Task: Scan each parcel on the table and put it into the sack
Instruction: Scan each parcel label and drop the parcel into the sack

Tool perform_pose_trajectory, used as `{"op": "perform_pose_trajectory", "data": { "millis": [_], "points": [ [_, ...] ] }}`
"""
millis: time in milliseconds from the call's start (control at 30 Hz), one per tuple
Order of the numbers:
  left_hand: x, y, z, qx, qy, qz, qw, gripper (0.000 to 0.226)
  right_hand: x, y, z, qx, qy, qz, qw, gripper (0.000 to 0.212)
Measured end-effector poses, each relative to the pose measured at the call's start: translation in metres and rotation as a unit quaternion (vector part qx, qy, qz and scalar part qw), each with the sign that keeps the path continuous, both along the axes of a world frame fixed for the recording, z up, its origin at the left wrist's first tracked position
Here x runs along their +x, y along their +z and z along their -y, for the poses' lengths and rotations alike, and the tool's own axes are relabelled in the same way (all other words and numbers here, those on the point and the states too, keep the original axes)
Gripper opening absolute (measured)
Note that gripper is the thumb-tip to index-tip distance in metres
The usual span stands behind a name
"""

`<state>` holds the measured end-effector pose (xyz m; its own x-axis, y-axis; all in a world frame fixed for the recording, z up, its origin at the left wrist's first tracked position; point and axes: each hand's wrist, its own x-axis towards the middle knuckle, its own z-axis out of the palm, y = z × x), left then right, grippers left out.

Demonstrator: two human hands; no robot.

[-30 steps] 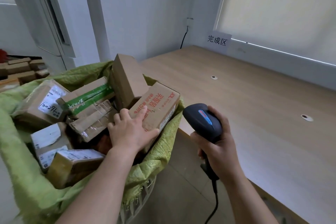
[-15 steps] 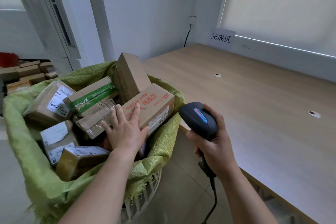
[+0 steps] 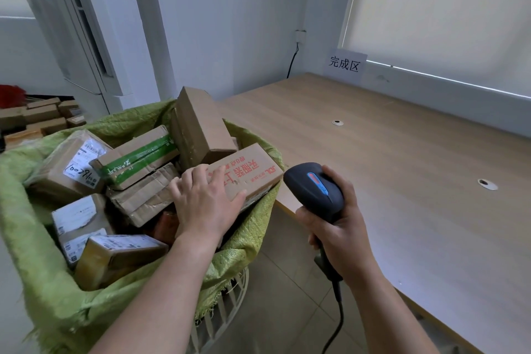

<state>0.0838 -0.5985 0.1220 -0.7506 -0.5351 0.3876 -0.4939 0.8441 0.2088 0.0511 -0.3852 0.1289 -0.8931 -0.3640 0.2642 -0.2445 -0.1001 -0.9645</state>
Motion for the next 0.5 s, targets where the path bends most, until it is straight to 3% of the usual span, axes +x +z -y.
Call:
{"op": "perform_pose_trajectory", "data": {
  "millis": [500],
  "points": [
    [-0.037,0.005,-0.068,0.078,-0.169,-0.03,0.982,0.075,-0.002,0.0,-0.055,0.013,-0.066,0.005,0.998,0.068]
  ]
}}
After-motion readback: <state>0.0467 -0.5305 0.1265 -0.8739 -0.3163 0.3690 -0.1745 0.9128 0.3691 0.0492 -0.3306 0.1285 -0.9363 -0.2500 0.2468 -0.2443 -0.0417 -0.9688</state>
